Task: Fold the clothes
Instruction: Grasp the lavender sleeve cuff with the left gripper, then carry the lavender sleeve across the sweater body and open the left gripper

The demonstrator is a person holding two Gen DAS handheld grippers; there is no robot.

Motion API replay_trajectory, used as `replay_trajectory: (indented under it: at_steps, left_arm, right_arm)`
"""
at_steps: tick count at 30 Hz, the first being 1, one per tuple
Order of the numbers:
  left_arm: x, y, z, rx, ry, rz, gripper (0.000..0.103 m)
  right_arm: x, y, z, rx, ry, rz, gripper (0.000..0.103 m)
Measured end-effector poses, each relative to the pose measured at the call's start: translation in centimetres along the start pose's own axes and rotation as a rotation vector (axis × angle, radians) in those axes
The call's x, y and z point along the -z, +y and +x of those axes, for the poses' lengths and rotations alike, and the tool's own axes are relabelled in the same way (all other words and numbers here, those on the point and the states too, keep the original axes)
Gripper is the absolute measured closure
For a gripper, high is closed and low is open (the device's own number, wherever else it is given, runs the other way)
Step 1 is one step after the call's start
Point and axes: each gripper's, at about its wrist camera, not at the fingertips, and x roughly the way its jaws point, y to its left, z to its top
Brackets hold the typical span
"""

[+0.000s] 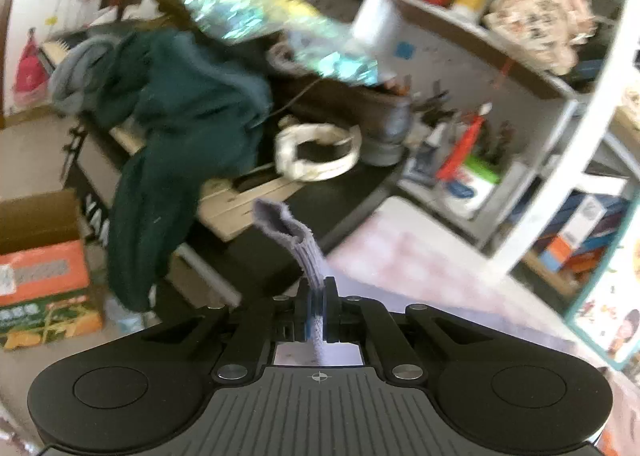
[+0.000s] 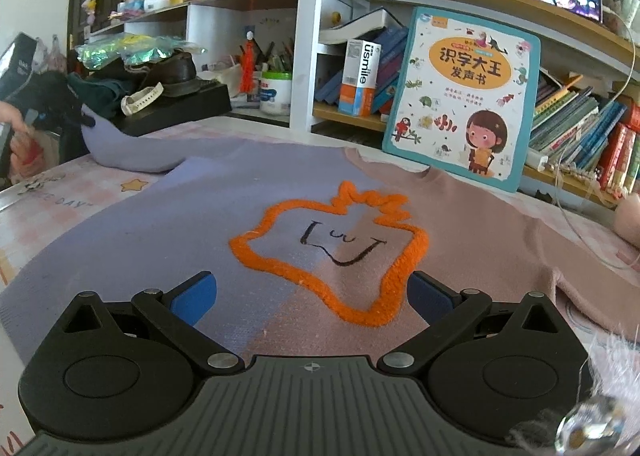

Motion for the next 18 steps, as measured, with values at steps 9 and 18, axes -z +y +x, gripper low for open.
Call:
replay_trajectory:
  at_steps: [9,18]
  left_arm:
    - [-0.2,-7.7,-3.4,0.199,-0.037,0.155,0.100]
    - [1.5,-17.7,-4.6,0.400,-0.014,0.304,0.100]
  right_arm:
    - [1.5,-1.6,-3.1,0.049,-0.001,-0.011,0.001]
    - [3.7,-4.7,-5.0,0.089,0.057,0.053,0.002]
